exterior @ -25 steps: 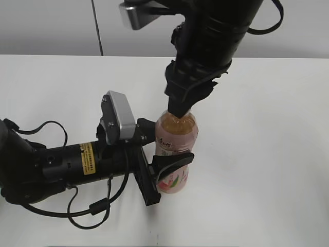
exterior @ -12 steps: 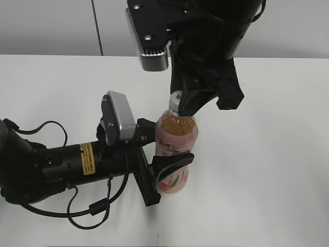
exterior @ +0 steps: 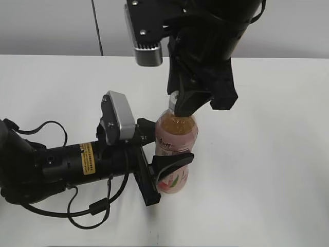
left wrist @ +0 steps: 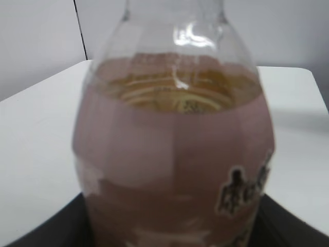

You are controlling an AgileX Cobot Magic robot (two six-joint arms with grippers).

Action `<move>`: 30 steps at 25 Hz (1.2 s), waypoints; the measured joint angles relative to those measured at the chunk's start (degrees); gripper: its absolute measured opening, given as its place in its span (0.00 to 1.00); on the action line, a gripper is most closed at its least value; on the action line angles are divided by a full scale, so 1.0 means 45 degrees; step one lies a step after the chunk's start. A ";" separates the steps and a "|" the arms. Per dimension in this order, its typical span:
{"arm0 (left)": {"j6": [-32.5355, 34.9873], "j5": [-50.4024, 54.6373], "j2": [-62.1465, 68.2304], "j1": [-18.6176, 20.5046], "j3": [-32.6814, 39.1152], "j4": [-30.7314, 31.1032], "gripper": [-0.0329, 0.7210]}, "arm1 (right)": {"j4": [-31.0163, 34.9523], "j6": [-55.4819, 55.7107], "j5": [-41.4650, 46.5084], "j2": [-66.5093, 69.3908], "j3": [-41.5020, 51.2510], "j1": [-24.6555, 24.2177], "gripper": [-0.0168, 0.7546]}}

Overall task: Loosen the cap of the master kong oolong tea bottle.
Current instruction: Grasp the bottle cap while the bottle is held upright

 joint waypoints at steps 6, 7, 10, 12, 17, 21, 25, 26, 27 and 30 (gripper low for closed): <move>0.0000 0.0012 0.0000 0.0000 0.0000 -0.0013 0.56 | 0.0498 0.0805 -0.0074 0.0000 -0.0037 0.0000 0.56; 0.0000 0.0012 0.0000 0.0000 0.0000 -0.0013 0.56 | 0.0500 0.0902 -0.0074 0.0000 -0.0037 0.0000 0.57; 0.0000 0.0012 0.0000 0.0000 0.0000 -0.0013 0.56 | 0.0526 0.1781 -0.0074 -0.0012 -0.0100 0.0000 0.57; 0.0000 0.0012 0.0000 0.0000 0.0000 -0.0013 0.56 | 0.0526 0.3623 -0.0074 -0.0012 -0.0332 0.0000 0.57; 0.0000 0.0012 0.0000 0.0000 0.0000 -0.0024 0.56 | 0.0249 1.0027 -0.0104 -0.0024 -0.0995 0.0000 0.59; 0.0000 0.0012 0.0000 0.0000 0.0000 -0.0024 0.56 | 0.0040 1.5466 -0.0104 -0.0024 -0.1041 0.0000 0.60; 0.0000 0.0012 0.0000 0.0000 0.0000 -0.0024 0.56 | -0.0265 1.9111 -0.0104 -0.0024 -0.1041 0.0000 0.60; 0.0000 0.0012 0.0000 0.0000 0.0000 -0.0024 0.56 | -0.0299 1.9640 -0.0104 -0.0024 -0.1041 0.0000 0.60; 0.0000 0.0012 0.0000 0.0000 0.0000 -0.0024 0.56 | -0.0323 2.0027 -0.0104 -0.0024 -0.1041 0.0000 0.60; 0.0000 0.0012 0.0000 0.0000 0.0000 -0.0024 0.56 | -0.0246 2.0572 -0.0104 -0.0024 -0.1041 0.0000 0.60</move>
